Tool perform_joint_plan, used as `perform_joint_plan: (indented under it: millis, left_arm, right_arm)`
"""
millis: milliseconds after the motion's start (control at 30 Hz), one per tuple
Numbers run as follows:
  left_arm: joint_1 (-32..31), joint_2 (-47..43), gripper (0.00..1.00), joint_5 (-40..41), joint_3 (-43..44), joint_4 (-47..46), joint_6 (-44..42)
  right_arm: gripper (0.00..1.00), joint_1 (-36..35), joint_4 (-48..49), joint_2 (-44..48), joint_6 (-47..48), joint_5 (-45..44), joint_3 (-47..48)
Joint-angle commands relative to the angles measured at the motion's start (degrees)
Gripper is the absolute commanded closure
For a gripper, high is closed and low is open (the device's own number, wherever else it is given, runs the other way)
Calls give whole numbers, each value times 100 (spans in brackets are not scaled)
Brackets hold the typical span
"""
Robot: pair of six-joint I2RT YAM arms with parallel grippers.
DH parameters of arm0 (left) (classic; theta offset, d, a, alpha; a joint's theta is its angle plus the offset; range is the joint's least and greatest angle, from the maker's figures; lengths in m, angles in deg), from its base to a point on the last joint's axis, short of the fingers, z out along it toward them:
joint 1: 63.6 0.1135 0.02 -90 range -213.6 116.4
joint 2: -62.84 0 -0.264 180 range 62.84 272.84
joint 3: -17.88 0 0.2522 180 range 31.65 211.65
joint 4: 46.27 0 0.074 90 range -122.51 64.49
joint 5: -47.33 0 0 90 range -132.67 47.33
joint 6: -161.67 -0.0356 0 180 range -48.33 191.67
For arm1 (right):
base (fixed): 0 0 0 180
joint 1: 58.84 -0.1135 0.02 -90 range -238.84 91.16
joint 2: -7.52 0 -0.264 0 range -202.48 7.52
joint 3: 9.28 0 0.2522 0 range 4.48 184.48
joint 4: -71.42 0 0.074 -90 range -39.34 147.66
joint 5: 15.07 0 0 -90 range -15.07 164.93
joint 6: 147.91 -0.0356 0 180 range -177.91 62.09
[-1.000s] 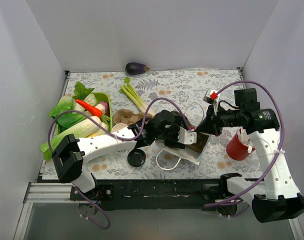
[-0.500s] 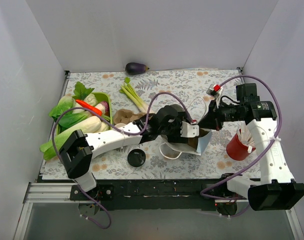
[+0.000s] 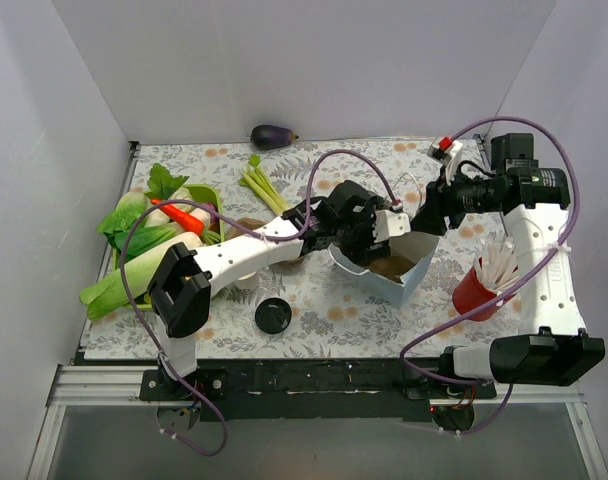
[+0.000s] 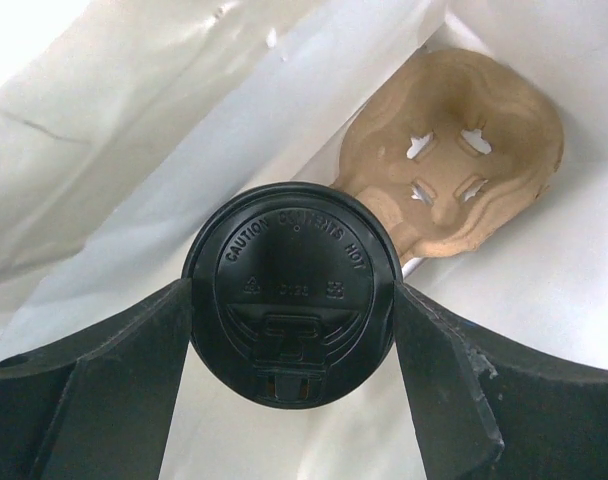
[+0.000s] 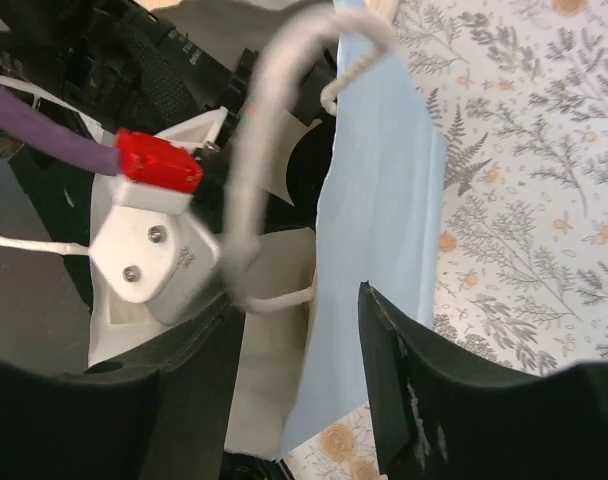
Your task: Pack the takeout coffee
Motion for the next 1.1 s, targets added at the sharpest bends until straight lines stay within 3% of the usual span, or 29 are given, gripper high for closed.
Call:
perform_joint_plan:
  millis: [0,200,600,1067]
  left_arm:
    - [9,325,100,-7,404,764,298]
    - [9,632,100,2,686,1081,421]
    - [9,940,100,204,941,1424,798]
    - [44,1116,100,178,941,1556,1449]
  right_arm:
    - [37,201,-371,41,-261,492,827]
    - [32,685,-379,49,-279,738,1021]
    - [32,1231,-353,-56,-376,1441,1514]
    - [33,1381,473,269,-1008,1758,943]
